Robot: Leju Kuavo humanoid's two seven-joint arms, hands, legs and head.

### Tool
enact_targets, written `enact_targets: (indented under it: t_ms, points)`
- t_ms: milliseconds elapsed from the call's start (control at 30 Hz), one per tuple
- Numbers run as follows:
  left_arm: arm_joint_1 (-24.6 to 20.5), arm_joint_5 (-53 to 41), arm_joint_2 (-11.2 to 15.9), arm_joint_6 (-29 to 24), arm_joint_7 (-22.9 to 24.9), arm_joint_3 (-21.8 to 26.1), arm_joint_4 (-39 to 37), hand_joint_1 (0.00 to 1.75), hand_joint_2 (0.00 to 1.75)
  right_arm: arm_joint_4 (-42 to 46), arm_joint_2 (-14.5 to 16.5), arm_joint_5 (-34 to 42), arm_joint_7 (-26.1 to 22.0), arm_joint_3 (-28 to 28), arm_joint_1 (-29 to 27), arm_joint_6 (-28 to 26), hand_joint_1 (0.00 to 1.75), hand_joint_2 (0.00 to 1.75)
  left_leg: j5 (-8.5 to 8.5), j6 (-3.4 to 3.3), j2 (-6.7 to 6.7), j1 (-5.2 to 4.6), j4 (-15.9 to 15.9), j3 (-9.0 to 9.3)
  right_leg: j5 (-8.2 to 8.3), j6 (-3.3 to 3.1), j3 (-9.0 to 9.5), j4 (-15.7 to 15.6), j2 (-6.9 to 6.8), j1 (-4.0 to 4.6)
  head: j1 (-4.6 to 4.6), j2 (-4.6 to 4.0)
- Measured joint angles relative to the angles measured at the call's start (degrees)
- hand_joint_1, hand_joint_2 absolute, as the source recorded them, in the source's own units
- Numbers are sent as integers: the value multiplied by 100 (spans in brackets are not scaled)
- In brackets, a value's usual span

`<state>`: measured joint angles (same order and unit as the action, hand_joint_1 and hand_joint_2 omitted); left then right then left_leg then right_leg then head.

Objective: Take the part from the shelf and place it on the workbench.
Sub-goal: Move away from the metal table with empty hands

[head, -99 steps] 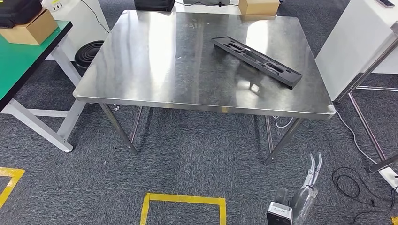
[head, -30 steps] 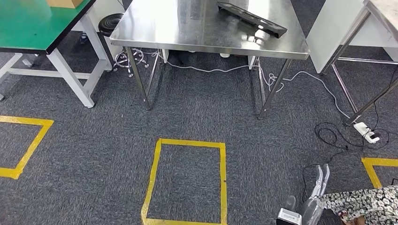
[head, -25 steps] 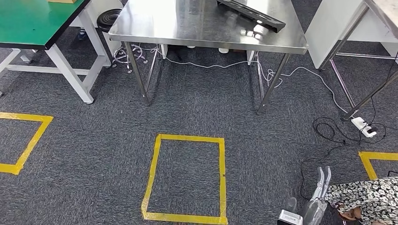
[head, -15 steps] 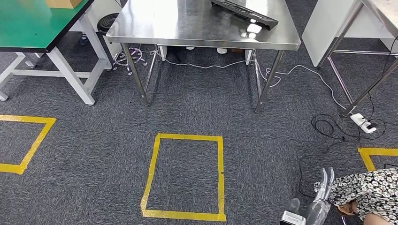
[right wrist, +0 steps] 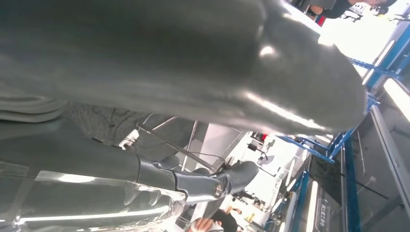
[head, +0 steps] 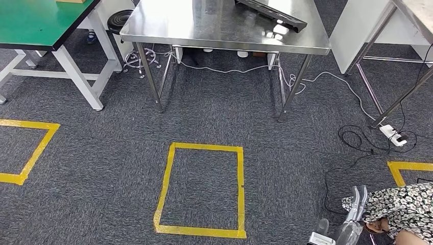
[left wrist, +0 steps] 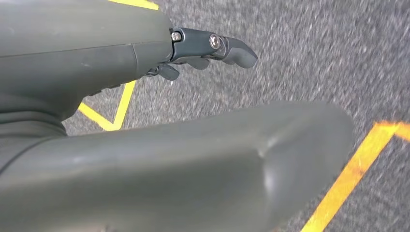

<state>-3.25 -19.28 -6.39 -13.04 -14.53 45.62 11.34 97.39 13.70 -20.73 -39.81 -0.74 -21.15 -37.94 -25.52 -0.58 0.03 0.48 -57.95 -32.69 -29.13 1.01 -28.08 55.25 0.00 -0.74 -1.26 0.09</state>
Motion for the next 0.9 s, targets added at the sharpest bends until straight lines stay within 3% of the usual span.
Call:
enact_targets:
  t_ms: [333, 733, 900]
  points:
    - [-9, -53, 1, -1, 19, 0, 0, 0, 0, -120, -1, 368, 244, -90, 25, 16, 0, 0, 61, -110, 0, -69, 0, -73, 74, 114, -72, -14, 1, -55, 0, 0]
    - [-10, -105, -4, -5, 76, 0, 0, 0, 0, -297, -1, 395, 437, -261, 144, 24, 0, 0, 83, -142, 0, -54, -24, -87, 107, 149, -85, -19, 0, -69, -3, 0]
    - [-13, -109, -9, -13, 111, 0, 0, 0, 0, -369, 0, 361, 482, -303, 208, 27, 0, 0, 123, -228, -4, -56, 28, -91, 113, 209, -68, -4, -8, -85, -5, 0]
